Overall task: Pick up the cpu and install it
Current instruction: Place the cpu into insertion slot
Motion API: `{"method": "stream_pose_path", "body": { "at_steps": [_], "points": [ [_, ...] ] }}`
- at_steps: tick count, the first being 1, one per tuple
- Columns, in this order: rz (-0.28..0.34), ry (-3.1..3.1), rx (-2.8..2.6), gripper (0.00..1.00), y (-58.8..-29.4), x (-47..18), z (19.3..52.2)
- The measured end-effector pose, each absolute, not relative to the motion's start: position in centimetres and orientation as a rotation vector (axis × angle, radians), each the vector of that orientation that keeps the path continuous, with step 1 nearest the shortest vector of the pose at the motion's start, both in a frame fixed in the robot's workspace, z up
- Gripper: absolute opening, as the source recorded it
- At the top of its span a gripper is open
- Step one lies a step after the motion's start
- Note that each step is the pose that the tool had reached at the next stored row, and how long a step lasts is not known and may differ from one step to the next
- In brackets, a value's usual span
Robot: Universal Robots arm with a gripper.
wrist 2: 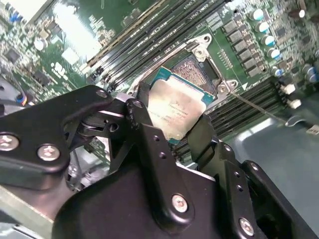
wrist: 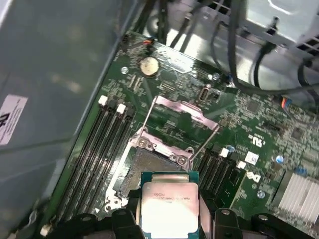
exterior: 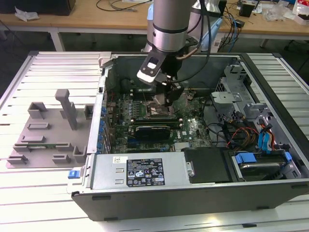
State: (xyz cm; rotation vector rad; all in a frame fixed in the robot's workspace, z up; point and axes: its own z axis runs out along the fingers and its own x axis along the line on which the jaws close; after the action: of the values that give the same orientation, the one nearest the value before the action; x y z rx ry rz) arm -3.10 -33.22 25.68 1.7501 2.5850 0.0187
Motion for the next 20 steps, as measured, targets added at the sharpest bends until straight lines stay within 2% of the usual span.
{"method": "stream_pose_path", "body": {
  "at_steps": [9, 20],
  "points": [
    [0.013, 2.249, 2.163, 0.55, -33.22, -3.1, 25.56],
    [0.014, 2.288, 2.121, 0.55, -32.83, -3.11, 24.83]
  ]
}}
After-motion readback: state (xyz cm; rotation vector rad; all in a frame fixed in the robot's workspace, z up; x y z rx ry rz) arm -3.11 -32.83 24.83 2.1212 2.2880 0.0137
